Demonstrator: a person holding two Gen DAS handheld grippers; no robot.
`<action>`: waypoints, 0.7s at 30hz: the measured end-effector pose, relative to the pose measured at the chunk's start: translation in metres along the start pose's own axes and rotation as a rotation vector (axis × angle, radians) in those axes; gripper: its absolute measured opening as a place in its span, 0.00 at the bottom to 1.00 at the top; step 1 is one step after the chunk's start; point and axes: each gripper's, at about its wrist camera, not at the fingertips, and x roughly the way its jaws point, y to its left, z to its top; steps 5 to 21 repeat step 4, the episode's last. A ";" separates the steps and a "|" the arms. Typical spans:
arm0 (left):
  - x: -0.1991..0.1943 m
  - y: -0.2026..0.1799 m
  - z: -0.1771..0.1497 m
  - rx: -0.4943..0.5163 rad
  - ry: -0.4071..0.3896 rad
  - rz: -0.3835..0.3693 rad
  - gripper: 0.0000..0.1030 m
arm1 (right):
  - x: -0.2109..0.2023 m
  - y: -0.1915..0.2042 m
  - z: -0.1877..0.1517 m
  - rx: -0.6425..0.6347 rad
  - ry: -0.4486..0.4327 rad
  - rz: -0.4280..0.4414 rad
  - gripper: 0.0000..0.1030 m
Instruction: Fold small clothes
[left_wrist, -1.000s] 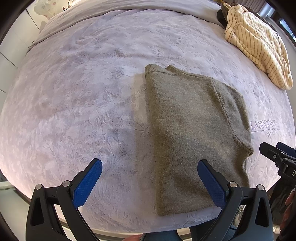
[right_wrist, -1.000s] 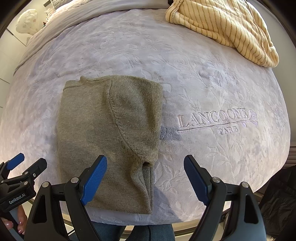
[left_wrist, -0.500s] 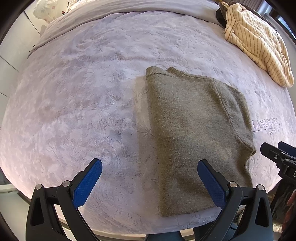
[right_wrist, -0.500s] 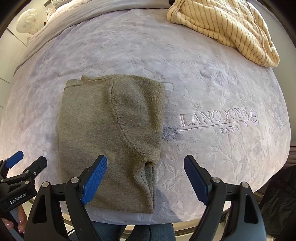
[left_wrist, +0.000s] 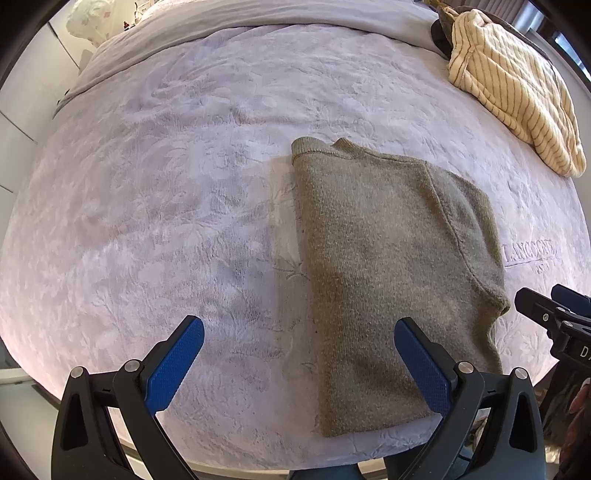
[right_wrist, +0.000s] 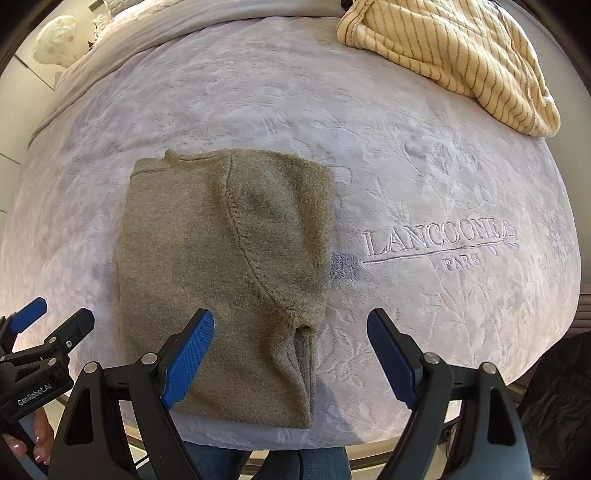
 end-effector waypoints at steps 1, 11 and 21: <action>0.000 0.000 0.000 0.001 0.000 -0.004 1.00 | 0.000 0.000 0.000 0.000 0.001 0.000 0.85; 0.001 0.000 0.000 0.002 0.004 -0.009 1.00 | 0.001 0.001 0.001 0.000 0.003 -0.001 0.85; 0.001 0.000 0.000 0.002 0.004 -0.009 1.00 | 0.001 0.001 0.001 0.000 0.003 -0.001 0.85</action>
